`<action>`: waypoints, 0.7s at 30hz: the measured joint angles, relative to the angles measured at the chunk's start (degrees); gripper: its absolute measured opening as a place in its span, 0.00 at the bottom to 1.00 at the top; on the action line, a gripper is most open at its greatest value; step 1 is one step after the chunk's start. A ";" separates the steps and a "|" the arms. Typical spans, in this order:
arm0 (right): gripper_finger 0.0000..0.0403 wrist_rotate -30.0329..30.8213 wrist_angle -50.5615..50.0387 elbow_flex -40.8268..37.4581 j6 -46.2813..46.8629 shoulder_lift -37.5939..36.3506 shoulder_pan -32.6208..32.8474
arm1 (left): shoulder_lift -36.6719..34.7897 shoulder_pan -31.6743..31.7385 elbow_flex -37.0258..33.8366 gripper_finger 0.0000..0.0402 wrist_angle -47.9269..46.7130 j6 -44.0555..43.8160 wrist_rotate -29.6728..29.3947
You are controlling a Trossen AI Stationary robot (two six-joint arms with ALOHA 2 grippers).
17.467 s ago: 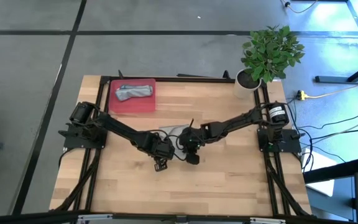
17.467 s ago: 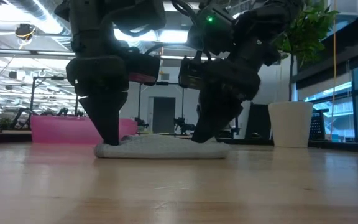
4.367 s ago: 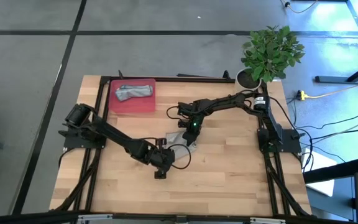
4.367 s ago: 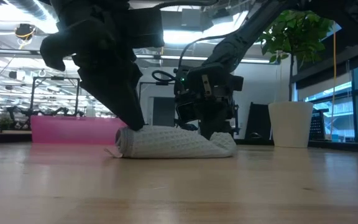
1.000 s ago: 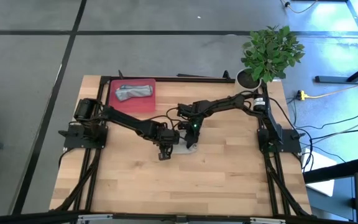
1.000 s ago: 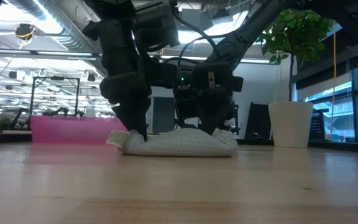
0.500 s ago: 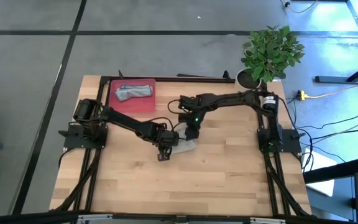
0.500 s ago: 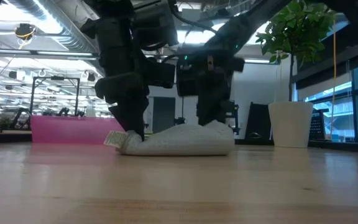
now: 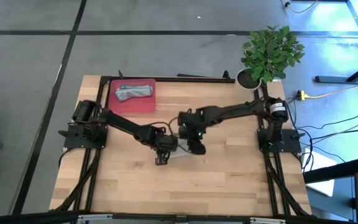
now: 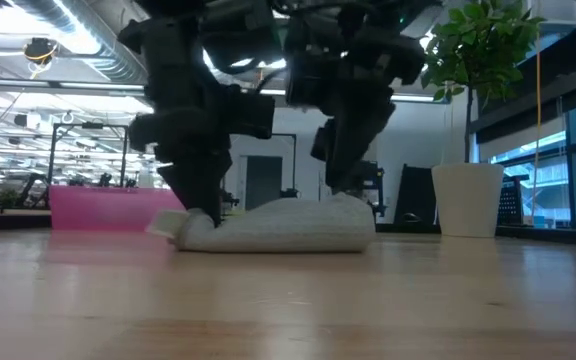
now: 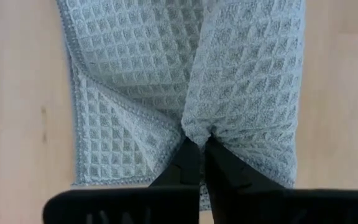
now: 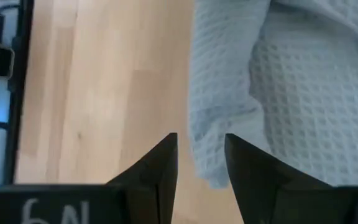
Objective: Roll microfiber towels into tight, uniform cylinder then place into a basket
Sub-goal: Roll the gray towel
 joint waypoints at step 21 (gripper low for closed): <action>0.33 13.26 10.23 -5.40 0.68 -1.26 13.83 | -0.02 -12.57 -0.02 0.00 -0.36 -6.47 -0.68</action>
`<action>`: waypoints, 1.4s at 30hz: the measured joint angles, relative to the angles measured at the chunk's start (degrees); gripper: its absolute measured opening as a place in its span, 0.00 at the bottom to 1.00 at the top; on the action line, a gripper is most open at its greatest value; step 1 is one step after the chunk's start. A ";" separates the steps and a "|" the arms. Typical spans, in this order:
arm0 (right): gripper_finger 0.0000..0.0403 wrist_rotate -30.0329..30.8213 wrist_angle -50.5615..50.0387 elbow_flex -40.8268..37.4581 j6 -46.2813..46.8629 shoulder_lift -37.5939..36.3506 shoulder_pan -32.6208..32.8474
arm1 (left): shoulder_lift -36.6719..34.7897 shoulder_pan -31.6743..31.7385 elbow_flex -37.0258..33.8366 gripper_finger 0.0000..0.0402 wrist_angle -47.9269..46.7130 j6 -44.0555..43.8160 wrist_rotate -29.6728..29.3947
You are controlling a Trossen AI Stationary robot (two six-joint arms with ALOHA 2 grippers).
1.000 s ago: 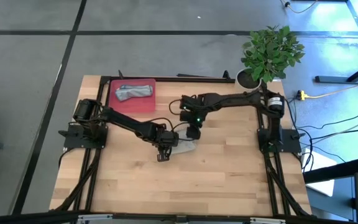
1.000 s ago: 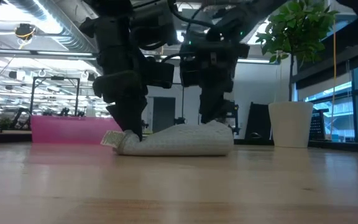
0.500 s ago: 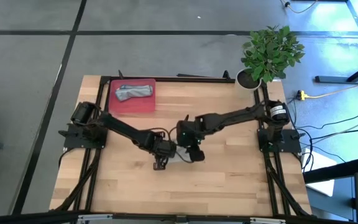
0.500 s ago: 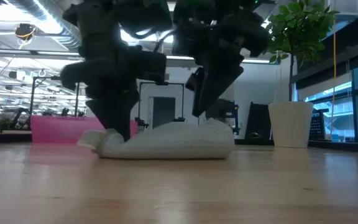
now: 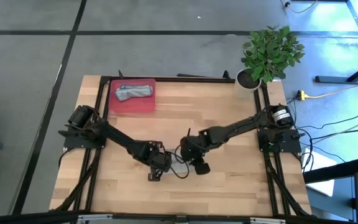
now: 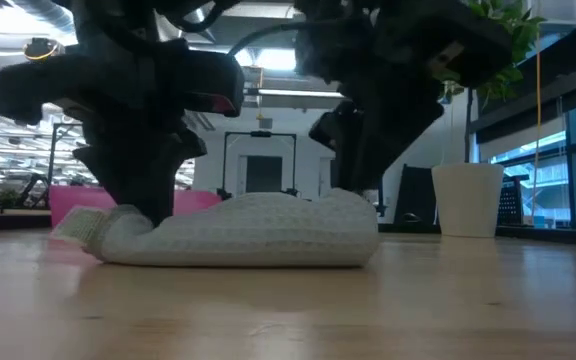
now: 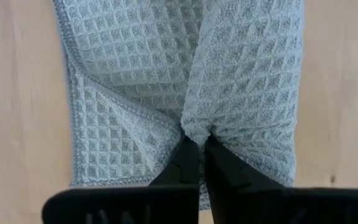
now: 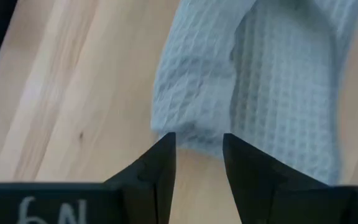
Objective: Roll microfiber towels into tight, uniform cylinder then place into a basket
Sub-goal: Roll the gray towel
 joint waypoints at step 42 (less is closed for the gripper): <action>0.33 7.47 18.35 -0.16 1.58 10.49 4.74 | 0.09 -2.03 -0.15 0.05 0.52 -2.44 -5.13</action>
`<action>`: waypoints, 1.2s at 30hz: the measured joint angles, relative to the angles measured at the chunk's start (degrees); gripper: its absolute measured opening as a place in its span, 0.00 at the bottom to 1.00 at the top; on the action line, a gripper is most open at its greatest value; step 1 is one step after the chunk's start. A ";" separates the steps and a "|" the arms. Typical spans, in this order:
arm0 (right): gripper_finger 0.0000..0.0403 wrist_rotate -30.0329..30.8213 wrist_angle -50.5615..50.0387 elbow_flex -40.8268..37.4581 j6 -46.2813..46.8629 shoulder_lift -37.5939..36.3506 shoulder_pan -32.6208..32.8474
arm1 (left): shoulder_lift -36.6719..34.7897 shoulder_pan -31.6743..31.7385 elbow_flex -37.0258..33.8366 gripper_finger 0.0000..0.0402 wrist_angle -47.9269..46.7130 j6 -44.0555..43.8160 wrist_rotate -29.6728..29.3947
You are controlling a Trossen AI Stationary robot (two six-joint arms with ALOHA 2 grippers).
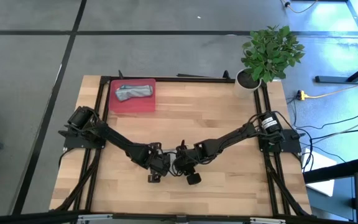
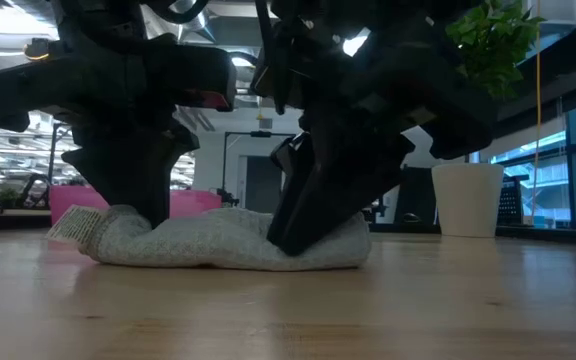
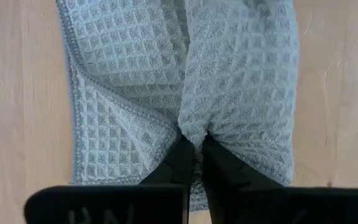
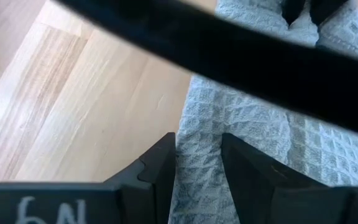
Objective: Roll microfiber towels into tight, uniform cylinder then place into a basket
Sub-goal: Roll the gray towel
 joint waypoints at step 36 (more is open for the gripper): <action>0.33 -0.31 0.29 -0.11 3.13 0.17 -0.42 | -8.84 -8.91 -0.10 0.22 4.63 7.61 -2.24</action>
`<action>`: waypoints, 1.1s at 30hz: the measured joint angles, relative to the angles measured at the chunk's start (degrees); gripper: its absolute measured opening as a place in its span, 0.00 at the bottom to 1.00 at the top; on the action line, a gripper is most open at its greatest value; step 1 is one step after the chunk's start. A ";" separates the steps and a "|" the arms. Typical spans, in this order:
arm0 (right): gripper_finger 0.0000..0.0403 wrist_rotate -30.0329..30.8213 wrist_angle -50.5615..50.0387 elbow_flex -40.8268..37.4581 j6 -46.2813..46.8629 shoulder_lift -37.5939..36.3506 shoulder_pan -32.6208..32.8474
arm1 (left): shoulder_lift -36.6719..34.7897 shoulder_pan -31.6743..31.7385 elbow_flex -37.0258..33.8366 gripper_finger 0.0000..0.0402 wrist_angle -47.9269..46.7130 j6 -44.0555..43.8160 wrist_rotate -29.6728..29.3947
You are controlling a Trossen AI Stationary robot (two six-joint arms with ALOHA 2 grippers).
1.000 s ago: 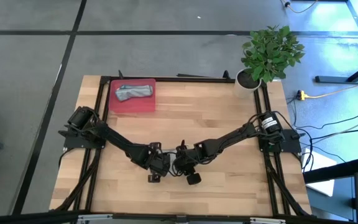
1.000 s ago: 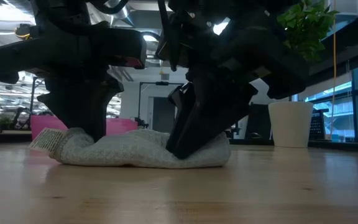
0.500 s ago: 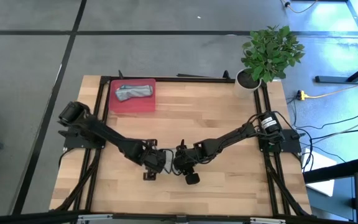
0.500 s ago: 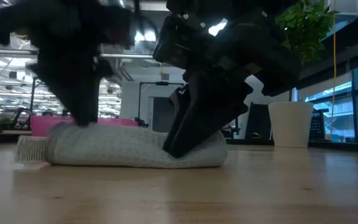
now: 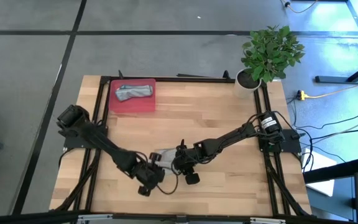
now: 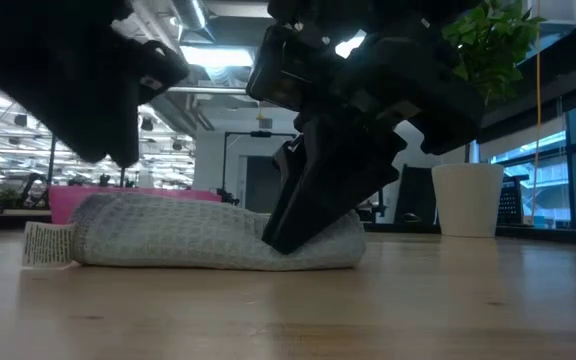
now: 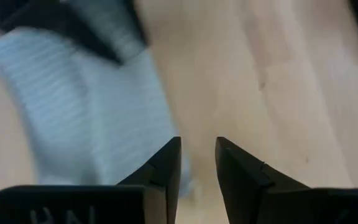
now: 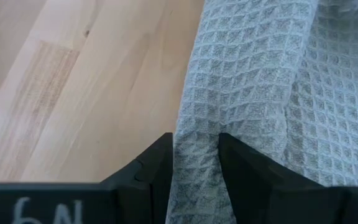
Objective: Roll microfiber towels into tight, uniform cylinder then place into a basket
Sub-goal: Roll the gray towel
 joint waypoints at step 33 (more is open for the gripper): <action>0.33 -2.45 0.37 -0.04 1.56 0.00 -0.52 | 10.88 -1.38 0.36 0.22 -1.13 -3.77 -7.50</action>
